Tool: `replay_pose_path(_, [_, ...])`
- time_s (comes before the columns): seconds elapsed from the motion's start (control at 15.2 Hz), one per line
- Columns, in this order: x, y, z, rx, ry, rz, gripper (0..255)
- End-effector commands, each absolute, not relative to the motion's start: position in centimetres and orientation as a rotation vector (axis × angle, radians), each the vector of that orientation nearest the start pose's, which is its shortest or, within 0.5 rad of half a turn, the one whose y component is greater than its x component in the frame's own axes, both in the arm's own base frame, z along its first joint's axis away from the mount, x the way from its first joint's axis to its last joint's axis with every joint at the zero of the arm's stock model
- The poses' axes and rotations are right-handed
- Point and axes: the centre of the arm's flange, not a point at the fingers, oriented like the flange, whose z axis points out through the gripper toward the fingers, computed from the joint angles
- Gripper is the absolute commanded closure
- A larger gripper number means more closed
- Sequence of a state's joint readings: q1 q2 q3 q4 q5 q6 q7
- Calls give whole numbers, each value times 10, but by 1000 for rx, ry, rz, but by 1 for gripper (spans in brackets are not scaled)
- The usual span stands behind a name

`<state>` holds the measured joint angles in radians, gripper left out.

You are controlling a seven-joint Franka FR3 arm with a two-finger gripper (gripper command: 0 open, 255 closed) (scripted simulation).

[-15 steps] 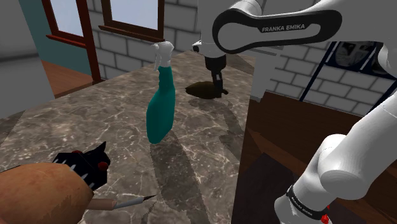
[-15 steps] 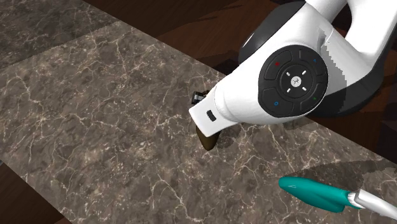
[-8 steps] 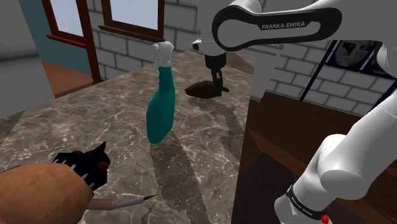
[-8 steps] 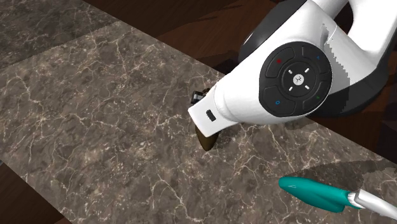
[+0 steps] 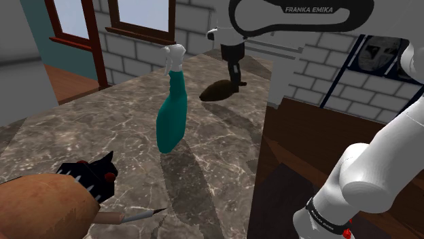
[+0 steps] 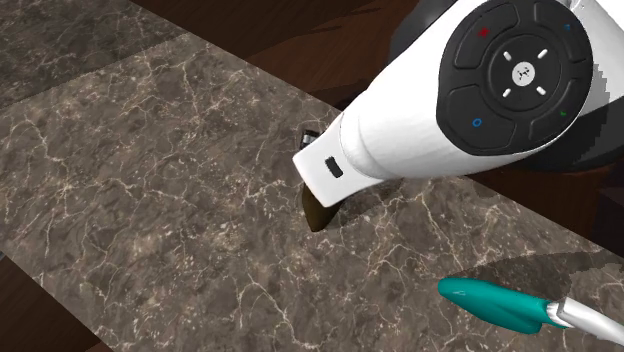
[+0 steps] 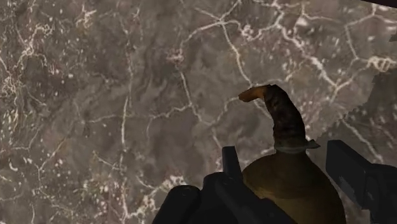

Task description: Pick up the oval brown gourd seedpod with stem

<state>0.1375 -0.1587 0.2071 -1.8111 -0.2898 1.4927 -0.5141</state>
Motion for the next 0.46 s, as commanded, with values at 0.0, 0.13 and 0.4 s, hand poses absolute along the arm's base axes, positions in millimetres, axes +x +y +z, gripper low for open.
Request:
replay_pose_path(0.0, [471, 143, 604, -3124, -1423, 329, 255])
replay_pose_path(0.13, [471, 143, 615, -3124, -1423, 329, 255])
replay_pose_path(0.4, [471, 143, 626, -3124, -1422, 329, 255])
